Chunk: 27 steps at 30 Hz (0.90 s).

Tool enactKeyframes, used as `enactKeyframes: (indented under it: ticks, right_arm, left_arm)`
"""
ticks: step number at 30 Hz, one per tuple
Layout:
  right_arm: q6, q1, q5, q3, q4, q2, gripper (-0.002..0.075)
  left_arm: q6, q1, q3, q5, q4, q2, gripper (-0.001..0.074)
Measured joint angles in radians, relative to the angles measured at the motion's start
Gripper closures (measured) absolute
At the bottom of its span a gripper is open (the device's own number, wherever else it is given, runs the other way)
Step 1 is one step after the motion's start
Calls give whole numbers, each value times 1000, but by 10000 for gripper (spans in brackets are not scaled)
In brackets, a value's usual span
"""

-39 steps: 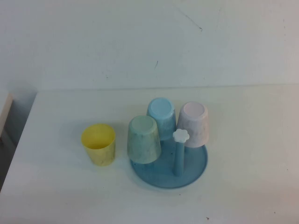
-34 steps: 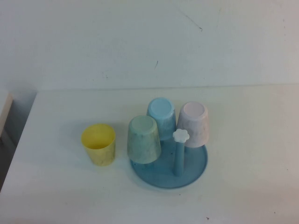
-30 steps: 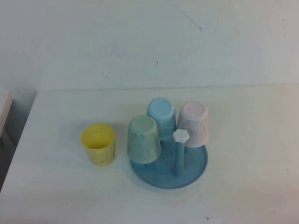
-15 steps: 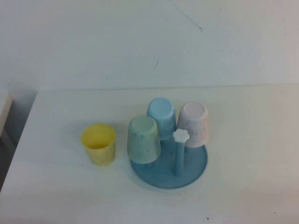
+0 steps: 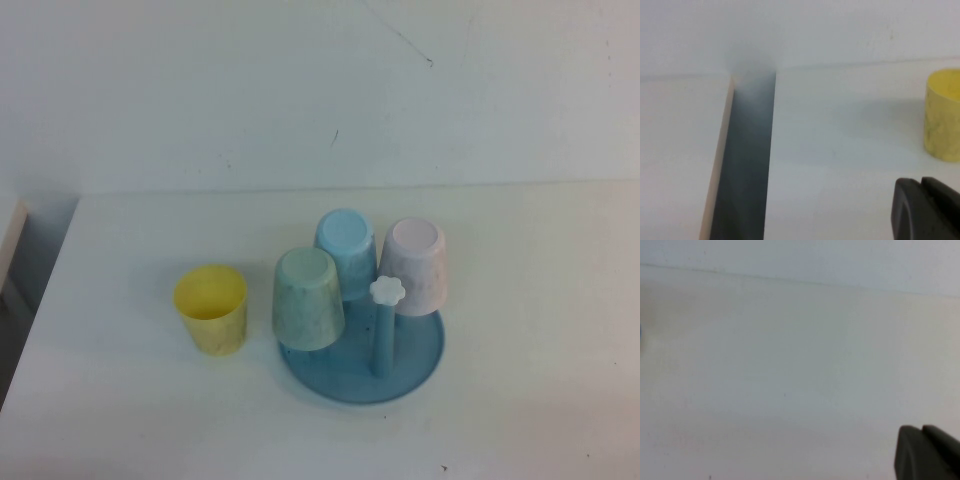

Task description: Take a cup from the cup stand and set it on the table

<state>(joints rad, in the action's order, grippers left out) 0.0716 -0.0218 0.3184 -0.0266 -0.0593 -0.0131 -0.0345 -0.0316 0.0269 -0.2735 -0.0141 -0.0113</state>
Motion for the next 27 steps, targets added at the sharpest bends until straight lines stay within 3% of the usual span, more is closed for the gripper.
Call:
enactKeyframes:
  ticks: [10,15,19,27]
  right_arm:
    - [0,0,-547,0,-11,0,728]
    - [0,0,-779,0,-11,0,728]
    - [0,0,-877,0,-3,0,728]
    - [0,0,-833,0,-39,0,729]
  left_arm:
    - [0,0,1,587,0,0,737]
    - [0,0,1,781,0,0,737]
    - [-2,0,1,824,0,0,737]
    - [-36,0,1,803,0,0,737]
